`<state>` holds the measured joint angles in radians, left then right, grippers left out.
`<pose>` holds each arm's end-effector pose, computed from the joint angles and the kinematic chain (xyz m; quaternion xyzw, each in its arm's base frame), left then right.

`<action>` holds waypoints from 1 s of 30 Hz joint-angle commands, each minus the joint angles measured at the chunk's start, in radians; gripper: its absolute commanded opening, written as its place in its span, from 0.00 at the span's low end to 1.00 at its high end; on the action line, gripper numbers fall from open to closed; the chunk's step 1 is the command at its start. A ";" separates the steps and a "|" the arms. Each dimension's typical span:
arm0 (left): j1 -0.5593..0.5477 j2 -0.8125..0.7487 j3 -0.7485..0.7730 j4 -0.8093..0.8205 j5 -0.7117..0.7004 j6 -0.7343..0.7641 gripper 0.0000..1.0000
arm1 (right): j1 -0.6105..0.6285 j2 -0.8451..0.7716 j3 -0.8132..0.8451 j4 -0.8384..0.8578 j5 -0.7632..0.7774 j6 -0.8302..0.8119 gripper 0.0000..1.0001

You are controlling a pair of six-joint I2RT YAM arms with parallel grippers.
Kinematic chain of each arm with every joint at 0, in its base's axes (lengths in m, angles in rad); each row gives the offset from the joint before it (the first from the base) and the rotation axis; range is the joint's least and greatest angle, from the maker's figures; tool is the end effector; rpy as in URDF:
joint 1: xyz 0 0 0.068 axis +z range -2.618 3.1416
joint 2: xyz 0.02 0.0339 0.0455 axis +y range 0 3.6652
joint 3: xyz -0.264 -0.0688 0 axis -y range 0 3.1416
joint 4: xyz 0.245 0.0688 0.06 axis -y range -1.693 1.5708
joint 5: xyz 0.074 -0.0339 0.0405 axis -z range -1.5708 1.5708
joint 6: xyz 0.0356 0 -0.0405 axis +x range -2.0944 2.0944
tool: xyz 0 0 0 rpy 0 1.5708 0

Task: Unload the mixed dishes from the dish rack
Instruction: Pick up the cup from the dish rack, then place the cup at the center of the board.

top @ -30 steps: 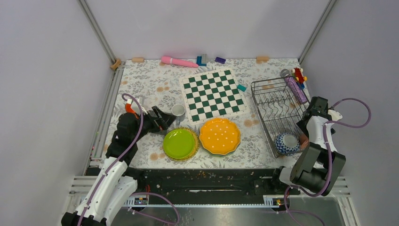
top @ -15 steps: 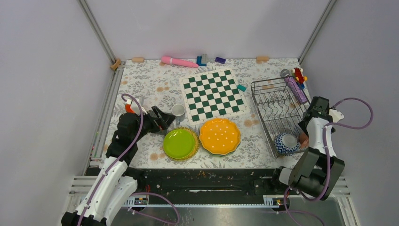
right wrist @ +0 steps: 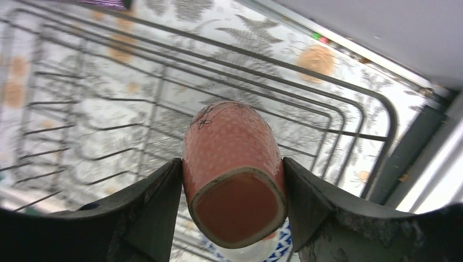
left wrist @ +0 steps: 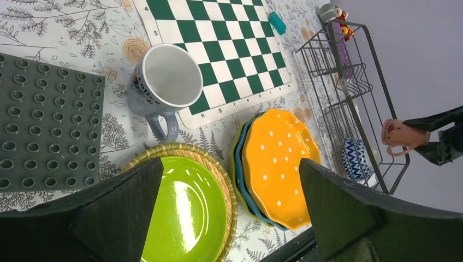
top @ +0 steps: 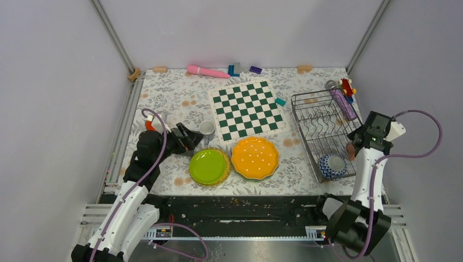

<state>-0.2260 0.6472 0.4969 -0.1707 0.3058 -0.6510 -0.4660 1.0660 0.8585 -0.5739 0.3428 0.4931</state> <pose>0.1565 -0.0470 0.2613 -0.0820 0.8023 -0.3573 0.4710 0.1918 -0.1099 0.2771 0.4779 0.7767 -0.1523 0.3810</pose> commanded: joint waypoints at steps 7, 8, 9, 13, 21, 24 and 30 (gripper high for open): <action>-0.003 -0.003 0.015 0.039 0.038 0.015 0.99 | -0.005 -0.281 -0.019 0.245 -0.365 0.069 0.00; -0.003 -0.004 0.015 0.043 0.048 0.014 0.99 | -0.005 -0.297 -0.023 0.260 -0.407 0.084 0.00; -0.002 -0.005 0.015 0.047 0.062 0.013 0.99 | -0.005 -0.315 -0.027 0.277 -0.450 0.103 0.00; -0.003 -0.010 0.011 0.099 0.147 -0.003 0.99 | -0.003 -0.374 -0.097 0.447 -0.715 0.254 0.00; -0.003 0.013 -0.061 0.406 0.419 -0.131 0.99 | 0.189 -0.448 -0.245 0.718 -0.918 0.440 0.00; -0.019 0.043 -0.109 0.595 0.495 -0.231 0.99 | 0.314 -0.472 -0.300 0.792 -0.873 0.480 0.00; -0.193 0.104 -0.083 0.641 0.398 -0.223 0.99 | 0.486 -0.465 -0.470 1.168 -0.846 0.703 0.00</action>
<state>-0.3176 0.7258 0.3805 0.3122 0.7063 -0.8581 -0.0616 0.5987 0.4389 0.2630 -0.5087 1.0340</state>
